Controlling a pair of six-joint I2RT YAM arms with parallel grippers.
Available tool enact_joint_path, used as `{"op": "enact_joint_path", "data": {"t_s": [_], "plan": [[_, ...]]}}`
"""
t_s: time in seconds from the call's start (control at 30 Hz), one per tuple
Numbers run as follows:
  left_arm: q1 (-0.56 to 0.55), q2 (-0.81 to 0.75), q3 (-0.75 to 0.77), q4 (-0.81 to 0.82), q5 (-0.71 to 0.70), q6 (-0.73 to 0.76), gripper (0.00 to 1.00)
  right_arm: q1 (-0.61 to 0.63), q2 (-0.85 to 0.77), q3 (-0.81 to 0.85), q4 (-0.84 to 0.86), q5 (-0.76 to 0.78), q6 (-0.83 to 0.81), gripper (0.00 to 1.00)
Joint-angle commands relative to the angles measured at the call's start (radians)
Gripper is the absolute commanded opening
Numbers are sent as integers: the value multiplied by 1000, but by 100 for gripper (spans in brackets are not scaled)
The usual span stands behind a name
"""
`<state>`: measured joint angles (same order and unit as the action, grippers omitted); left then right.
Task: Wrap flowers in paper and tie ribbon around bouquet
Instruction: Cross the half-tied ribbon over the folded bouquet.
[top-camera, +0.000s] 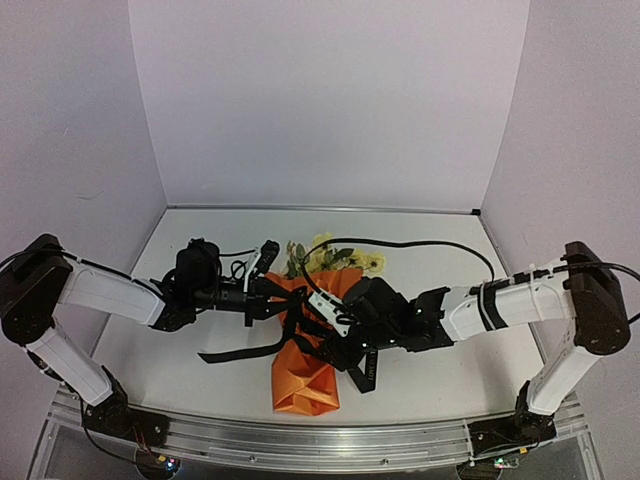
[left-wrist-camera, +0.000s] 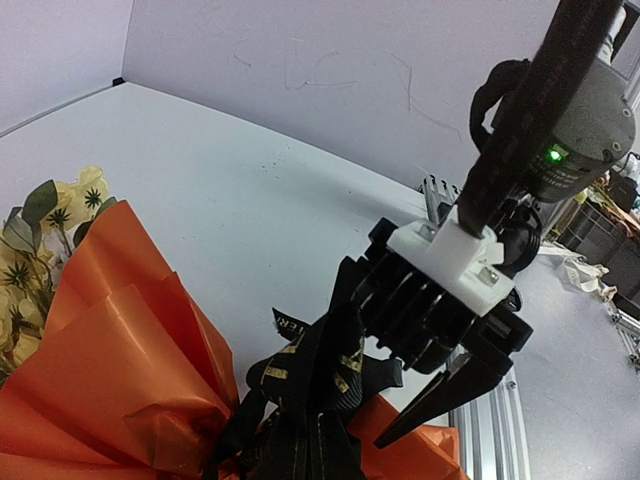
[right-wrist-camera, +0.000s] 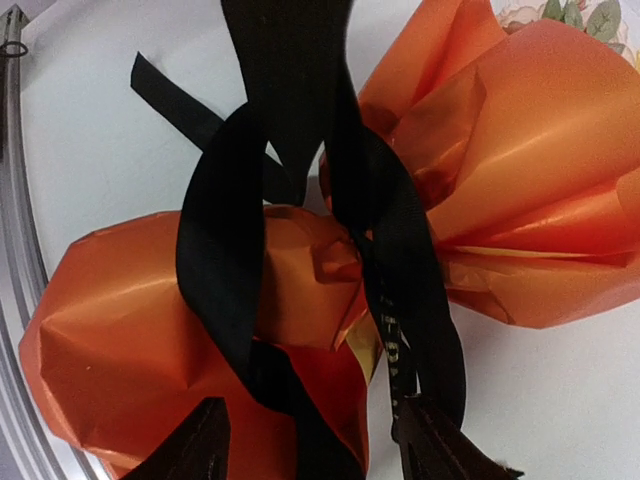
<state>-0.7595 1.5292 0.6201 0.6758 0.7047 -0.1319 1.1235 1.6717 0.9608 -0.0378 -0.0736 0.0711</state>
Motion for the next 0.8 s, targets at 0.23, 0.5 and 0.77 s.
{"op": "enact_joint_path", "data": {"t_s": [0.23, 0.5, 0.77], "plan": [[17, -28, -13, 82, 22, -30, 0, 31, 78, -45, 346, 13, -63, 52], [20, -27, -26, 82, 26, -34, 0, 34, 84, -83, 385, 26, 21, 26], [25, -40, -36, 84, 17, -30, 0, 38, 57, -116, 386, 35, 73, 1]]}}
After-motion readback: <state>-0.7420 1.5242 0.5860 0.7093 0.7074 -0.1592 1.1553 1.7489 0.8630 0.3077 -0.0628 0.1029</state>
